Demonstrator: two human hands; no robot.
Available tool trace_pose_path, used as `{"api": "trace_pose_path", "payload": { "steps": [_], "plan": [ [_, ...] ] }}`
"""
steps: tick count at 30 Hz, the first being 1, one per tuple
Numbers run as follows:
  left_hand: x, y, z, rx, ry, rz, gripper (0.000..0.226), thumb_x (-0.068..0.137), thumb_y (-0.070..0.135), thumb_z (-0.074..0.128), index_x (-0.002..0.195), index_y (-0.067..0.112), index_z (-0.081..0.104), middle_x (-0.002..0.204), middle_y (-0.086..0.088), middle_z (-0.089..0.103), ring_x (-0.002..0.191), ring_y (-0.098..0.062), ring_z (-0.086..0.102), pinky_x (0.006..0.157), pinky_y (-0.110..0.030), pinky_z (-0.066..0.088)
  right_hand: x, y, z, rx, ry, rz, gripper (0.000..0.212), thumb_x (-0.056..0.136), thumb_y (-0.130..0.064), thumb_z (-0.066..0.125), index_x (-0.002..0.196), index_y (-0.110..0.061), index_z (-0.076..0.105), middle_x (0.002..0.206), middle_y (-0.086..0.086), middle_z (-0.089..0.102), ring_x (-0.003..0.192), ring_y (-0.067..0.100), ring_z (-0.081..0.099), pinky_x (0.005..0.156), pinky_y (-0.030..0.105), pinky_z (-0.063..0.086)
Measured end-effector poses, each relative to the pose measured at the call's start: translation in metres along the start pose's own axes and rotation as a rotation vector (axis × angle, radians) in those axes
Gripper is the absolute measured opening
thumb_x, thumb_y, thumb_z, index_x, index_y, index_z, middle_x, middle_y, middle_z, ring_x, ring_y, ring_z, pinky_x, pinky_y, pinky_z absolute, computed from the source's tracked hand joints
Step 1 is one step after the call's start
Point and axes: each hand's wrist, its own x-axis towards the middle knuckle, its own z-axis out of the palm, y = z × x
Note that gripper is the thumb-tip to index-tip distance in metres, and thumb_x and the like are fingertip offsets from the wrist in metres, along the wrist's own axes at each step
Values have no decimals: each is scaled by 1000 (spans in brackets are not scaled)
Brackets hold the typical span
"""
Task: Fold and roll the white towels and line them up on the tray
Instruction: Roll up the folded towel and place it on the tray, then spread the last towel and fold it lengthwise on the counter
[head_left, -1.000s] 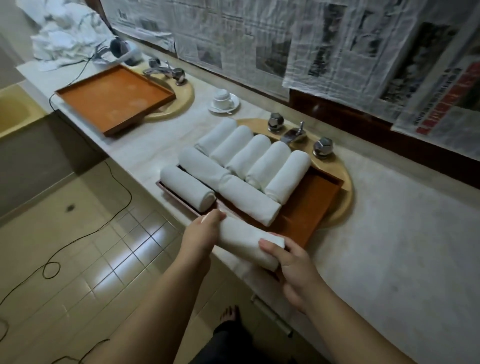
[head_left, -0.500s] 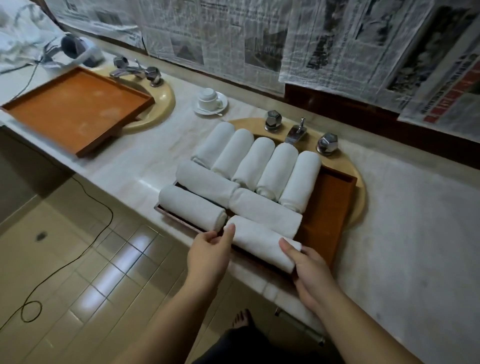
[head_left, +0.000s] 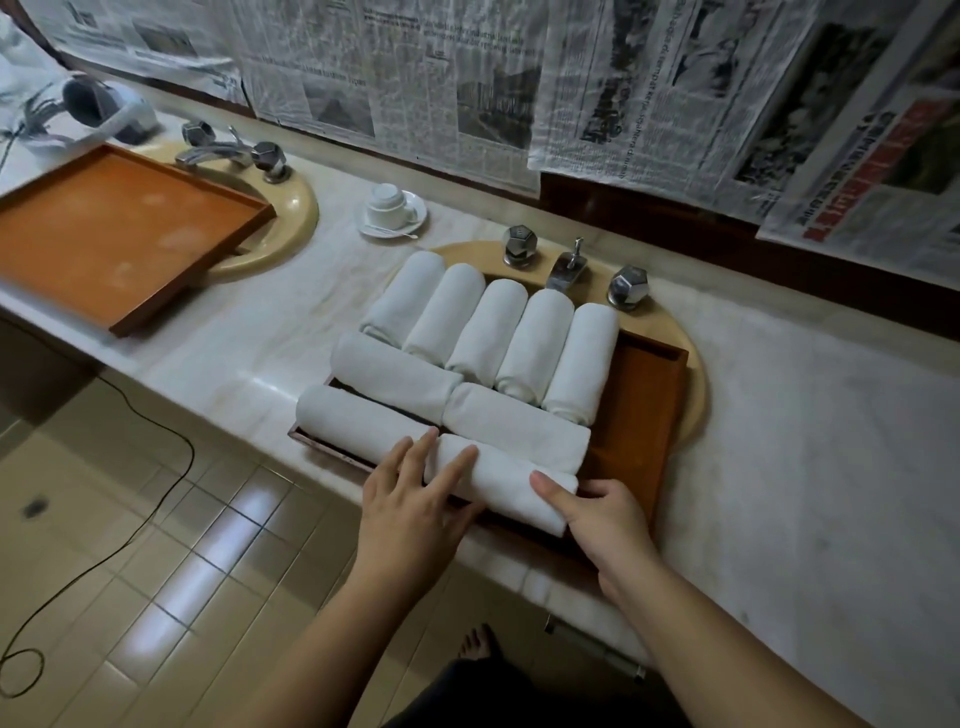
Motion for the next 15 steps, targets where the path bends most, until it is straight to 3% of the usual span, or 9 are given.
{"api": "trace_pose_path", "payload": {
  "steps": [4, 7, 9, 12, 15],
  "plan": [
    [7, 4, -6, 55, -8, 76, 64, 82, 57, 78, 139, 35, 60, 157, 0, 49, 141, -34, 43, 109, -52, 37, -2, -4, -4, -72, -42, -12, 40, 84, -57, 79, 95, -22, 63, 100, -4, 68, 90, 13, 63, 69, 29, 49],
    [14, 11, -12, 88, -65, 177, 68, 77, 47, 83, 139, 36, 58, 149, 4, 53, 134, -31, 48, 107, -50, 37, 0, 0, -11, -92, -47, -6, 29, 90, -47, 74, 98, -19, 73, 102, 1, 73, 93, 17, 65, 87, 42, 55],
    [18, 19, -13, 125, -131, 226, 72, 73, 38, 83, 139, 38, 56, 142, 4, 56, 128, -31, 52, 103, -49, 43, 0, 5, -15, -97, -64, -10, 32, 87, -48, 78, 106, -23, 75, 104, -4, 74, 96, 15, 67, 92, 41, 58],
    [24, 33, -16, 167, -196, 160, 73, 67, 28, 80, 136, 36, 59, 135, 1, 59, 121, -32, 55, 96, -47, 47, 2, 7, -23, -125, -88, -55, 46, 83, -57, 79, 115, -23, 73, 107, -8, 73, 98, 12, 68, 93, 38, 58],
    [27, 49, -21, 227, -244, 103, 72, 72, 28, 72, 142, 36, 55, 139, 0, 55, 127, -31, 50, 103, -47, 42, 4, 2, -46, -123, -150, -84, 43, 88, -57, 74, 115, -24, 71, 106, -7, 73, 94, 14, 72, 91, 40, 61]
  ]
}}
